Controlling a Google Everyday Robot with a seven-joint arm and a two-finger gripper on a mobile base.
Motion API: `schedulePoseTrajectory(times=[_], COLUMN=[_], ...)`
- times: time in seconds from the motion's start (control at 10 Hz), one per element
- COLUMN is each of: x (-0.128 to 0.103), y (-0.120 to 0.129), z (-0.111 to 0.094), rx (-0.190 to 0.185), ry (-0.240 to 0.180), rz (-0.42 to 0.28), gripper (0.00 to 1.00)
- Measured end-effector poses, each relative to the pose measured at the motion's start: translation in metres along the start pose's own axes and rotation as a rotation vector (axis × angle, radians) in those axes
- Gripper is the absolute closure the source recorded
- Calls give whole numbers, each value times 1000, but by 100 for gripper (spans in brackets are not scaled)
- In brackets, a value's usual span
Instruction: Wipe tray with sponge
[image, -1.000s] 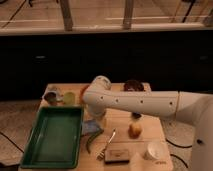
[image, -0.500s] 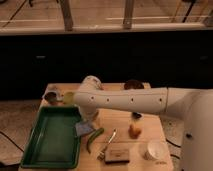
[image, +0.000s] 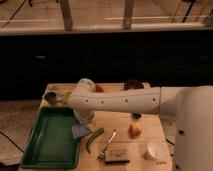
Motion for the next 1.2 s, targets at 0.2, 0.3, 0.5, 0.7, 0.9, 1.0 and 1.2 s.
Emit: schedulePoseTrajectory(times=[0.2,0.3,0.5,0.7,0.9,1.0,1.2], x=[-9,-10,-19,-22,-29,-32,-42], y=[-4,-4,-10,-13,-18,-19,-28], z=[3,5,9,13,16,18,22], rx=[5,2,4,8,7,4,-2], ry=[-5,-3,-6,-5,-7,-5,-4], rz=[-18,-23,-42,-52,-70,-79,-104], gripper=[96,96,96,96,96,96,96])
